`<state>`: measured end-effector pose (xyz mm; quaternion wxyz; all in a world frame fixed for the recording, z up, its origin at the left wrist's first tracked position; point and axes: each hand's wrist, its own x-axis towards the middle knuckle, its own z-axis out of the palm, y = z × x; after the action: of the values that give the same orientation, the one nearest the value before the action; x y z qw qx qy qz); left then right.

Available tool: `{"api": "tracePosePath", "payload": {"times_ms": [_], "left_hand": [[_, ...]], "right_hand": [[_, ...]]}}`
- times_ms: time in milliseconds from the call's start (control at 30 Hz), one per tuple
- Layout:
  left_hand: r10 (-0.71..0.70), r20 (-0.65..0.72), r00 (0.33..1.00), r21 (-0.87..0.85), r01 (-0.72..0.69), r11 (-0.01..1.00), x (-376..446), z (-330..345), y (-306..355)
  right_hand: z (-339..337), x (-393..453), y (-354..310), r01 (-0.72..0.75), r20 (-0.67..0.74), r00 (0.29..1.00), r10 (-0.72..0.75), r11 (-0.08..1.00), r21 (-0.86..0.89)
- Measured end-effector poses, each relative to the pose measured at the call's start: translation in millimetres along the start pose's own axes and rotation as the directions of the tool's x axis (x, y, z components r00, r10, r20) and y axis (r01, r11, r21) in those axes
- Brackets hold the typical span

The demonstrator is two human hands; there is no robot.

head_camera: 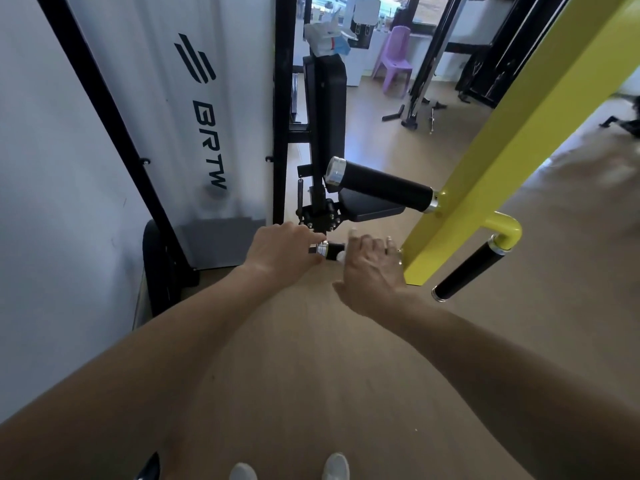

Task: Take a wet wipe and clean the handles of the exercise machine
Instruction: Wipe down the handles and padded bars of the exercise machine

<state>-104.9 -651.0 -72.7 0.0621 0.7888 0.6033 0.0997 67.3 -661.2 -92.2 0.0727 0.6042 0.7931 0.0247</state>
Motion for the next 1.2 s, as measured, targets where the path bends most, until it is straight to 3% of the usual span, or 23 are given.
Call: {"api": "tracePosePath", "payload": {"times_ms": [133, 233, 367, 500, 567, 633, 700, 800, 967, 1200], "left_hand": [[-0.043, -0.012, 0.999, 0.008, 0.043, 0.999, 0, 0, -1], [-0.101, 0.003, 0.995, -0.08, 0.1, 0.992, -1, 0, -3], [-0.144, -0.045, 0.989, -0.241, 0.129, 0.962, -7, 7, 2], [-0.082, -0.051, 0.995, -0.458, 0.049, 0.887, -11, 12, -1], [0.0, -0.036, 0.999, -0.627, -0.023, 0.779, -15, 10, -2], [0.041, -0.034, 0.999, -0.735, -0.053, 0.676, -19, 5, 1], [0.019, -0.056, 0.998, -0.762, -0.055, 0.645, -23, -2, 4], [-0.053, -0.007, 0.999, -0.814, 0.025, 0.58, -31, -6, 4], [-0.095, 0.063, 0.993, -0.853, 0.103, 0.512, -42, -9, 5], [-0.247, 0.059, 0.967, -0.823, 0.187, 0.536, -45, -6, 8]], "right_hand": [[-11, 6, -6, 0.142, 0.023, 0.988, -0.155, 0.947, 0.288], [-15, 8, 6, 0.181, -0.041, 0.983, -0.179, 0.914, 0.363], [-10, 10, 8, 0.207, -0.259, 0.963, -0.068, 0.804, 0.558], [-9, 6, 8, 0.257, -0.52, 0.848, 0.106, 0.775, 0.577], [-17, -2, 6, 0.245, -0.466, 0.87, 0.159, 0.679, 0.691], [-26, -9, 3, 0.166, -0.312, 0.925, 0.216, 0.51, 0.844], [-33, -13, 1, 0.138, -0.22, 0.949, 0.224, 0.334, 0.933], [-41, -19, 3, 0.131, -0.171, 0.964, 0.206, 0.195, 0.972], [-49, -26, 6, 0.061, -0.103, 0.974, 0.202, 0.202, 0.977], [-38, -22, 3, -0.021, -0.06, 0.962, 0.266, 0.293, 0.956]]}}
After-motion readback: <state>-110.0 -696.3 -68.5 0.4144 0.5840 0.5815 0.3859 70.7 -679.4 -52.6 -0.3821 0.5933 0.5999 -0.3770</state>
